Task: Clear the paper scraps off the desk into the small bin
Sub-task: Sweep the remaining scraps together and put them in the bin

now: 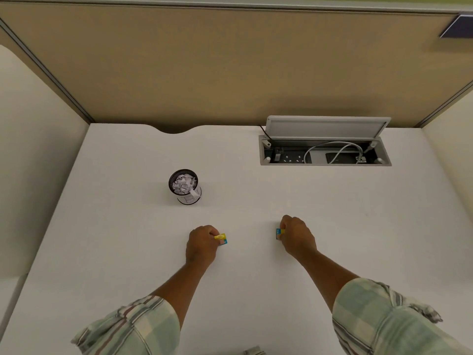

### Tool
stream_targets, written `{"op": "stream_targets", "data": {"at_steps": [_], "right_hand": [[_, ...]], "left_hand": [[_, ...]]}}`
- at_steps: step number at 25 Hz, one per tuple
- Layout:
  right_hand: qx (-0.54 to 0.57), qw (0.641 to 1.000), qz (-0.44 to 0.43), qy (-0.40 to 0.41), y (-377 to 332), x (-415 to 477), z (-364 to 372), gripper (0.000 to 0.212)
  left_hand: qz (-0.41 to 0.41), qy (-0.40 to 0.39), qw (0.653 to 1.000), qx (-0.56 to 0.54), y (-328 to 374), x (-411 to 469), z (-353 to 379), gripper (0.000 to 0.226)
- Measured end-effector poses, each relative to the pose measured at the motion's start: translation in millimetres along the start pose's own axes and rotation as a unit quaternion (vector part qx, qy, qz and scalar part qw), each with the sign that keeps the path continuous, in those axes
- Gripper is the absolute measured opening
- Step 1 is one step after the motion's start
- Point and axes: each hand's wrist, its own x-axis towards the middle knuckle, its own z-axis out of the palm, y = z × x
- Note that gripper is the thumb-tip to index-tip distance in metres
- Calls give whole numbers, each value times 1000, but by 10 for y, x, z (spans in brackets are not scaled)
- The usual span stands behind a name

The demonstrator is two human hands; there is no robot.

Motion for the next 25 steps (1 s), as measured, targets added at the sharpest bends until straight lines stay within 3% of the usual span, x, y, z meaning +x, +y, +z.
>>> {"op": "stream_targets", "data": {"at_steps": [8, 12, 18, 25], "right_hand": [[303, 950, 77, -7, -243, -147, 22, 22], [391, 918, 64, -3, -609, -265, 5, 20], [451, 892, 22, 3, -1466, -243, -70, 13], [385, 920, -44, 54, -2328, 51, -292, 15]], "left_hand": [[-114, 44, 975, -184, -73, -119, -111, 8], [-108, 89, 965, -222, -116, -155, -319, 10], [-63, 175, 943, -277, -28, -47, -855, 23], [-15, 205, 941, -270, 232, 511, -1391, 17]]}}
